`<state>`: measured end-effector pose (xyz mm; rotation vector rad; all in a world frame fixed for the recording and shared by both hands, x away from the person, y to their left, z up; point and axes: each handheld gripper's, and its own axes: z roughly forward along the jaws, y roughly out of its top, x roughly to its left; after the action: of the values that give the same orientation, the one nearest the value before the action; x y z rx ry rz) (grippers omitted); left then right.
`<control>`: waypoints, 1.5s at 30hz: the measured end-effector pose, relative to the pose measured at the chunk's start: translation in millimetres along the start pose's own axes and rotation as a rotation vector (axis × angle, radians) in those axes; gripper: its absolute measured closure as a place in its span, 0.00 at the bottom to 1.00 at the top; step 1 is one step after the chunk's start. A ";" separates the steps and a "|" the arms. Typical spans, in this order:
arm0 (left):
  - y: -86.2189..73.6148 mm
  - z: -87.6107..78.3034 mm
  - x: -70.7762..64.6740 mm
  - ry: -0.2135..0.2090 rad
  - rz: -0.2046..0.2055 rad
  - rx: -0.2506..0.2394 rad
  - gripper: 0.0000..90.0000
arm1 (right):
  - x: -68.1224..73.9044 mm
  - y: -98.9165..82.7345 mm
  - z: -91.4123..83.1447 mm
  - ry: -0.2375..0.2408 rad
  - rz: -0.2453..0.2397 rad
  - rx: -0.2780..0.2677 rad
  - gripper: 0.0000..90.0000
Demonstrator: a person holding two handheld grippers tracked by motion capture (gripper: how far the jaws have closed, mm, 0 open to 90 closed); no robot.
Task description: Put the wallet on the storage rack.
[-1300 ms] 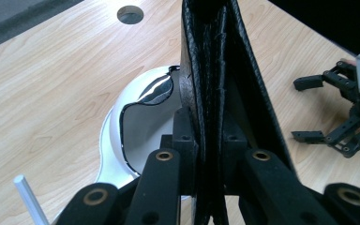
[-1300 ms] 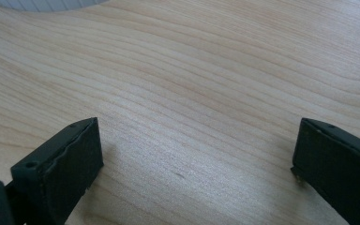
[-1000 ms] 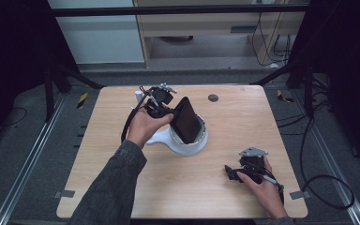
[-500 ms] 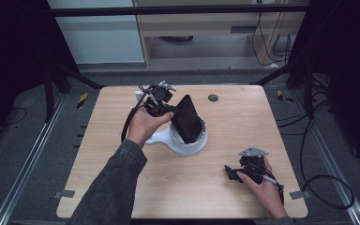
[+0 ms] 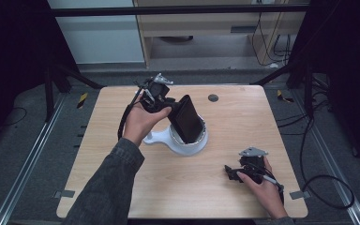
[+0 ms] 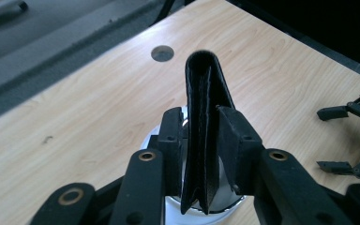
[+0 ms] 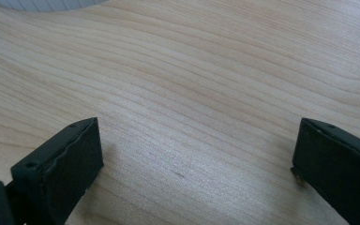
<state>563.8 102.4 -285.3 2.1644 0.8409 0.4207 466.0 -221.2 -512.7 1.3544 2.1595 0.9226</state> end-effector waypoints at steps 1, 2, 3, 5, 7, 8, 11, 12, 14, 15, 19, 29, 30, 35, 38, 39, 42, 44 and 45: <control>1.3 -3.7 -1.2 0.004 0.005 -0.015 0.76 | 0.0 0.0 0.0 0.000 0.000 0.000 0.02; 1.8 -5.7 -1.6 0.004 0.009 -0.018 0.75 | 0.0 0.0 0.0 0.000 0.000 0.000 0.02; 2.1 -7.7 -2.4 0.008 0.009 -0.027 0.74 | 0.0 0.0 0.0 0.000 0.000 0.000 0.02; 2.0 -9.7 -3.3 0.009 0.011 -0.033 0.72 | 0.0 0.0 0.0 0.000 0.001 0.000 0.02; 0.7 -16.2 -7.3 0.016 0.034 -0.039 0.70 | 0.0 0.0 0.0 0.000 0.000 0.000 0.02; 0.0 -18.2 -9.3 0.018 0.040 -0.042 0.70 | 0.0 0.0 0.0 0.000 0.000 0.000 0.02; -1.4 -21.9 -12.5 0.012 0.048 -0.047 0.65 | 0.0 0.0 0.0 0.000 0.000 0.000 0.02; -3.0 -25.3 -15.6 0.007 0.057 -0.047 0.63 | 0.0 0.0 0.0 0.000 0.000 0.000 0.02; -3.8 -27.0 -17.5 0.007 0.060 -0.051 0.60 | 0.0 0.0 0.0 0.000 0.001 0.000 0.02; -4.3 -29.2 -19.7 0.008 0.068 -0.053 0.60 | 0.0 0.0 0.0 0.000 0.001 0.000 0.02; -7.2 -37.1 -31.8 0.007 0.097 -0.071 0.48 | 0.0 -0.1 -0.1 0.000 0.000 0.000 0.02; -31.5 -38.1 -62.7 -0.001 0.172 -0.059 0.13 | -0.3 -0.5 -0.5 0.001 0.000 0.001 0.02; -34.3 -37.8 -63.7 0.001 0.174 -0.059 0.13 | -0.4 -0.5 -0.5 0.000 -0.002 0.001 0.02; -52.7 -35.2 -64.5 -0.012 0.158 -0.063 0.08 | -0.5 -0.6 -0.5 0.000 -0.002 0.001 0.02; -69.7 -35.3 -64.1 -0.021 0.172 -0.065 0.06 | -0.5 -0.5 -0.5 0.001 -0.001 0.000 0.02; -69.7 -35.3 -64.1 -0.021 0.172 -0.065 0.06 | -0.5 -0.5 -0.5 0.001 -0.001 0.000 0.02; -88.2 -32.1 -66.4 -0.030 0.153 -0.059 0.06 | -0.2 -0.5 -0.5 -0.002 0.003 0.001 0.02; -97.1 -30.8 -68.6 -0.035 0.162 -0.049 0.06 | 0.0 -0.8 -0.7 -0.004 0.006 0.002 0.02; -101.3 -30.3 -69.8 -0.033 0.166 -0.045 0.06 | 0.1 -0.8 -0.8 -0.003 0.006 0.002 0.02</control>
<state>452.9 120.8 -343.9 2.2016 0.6302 0.4813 465.0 -221.6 -512.7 1.3635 2.1550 0.9205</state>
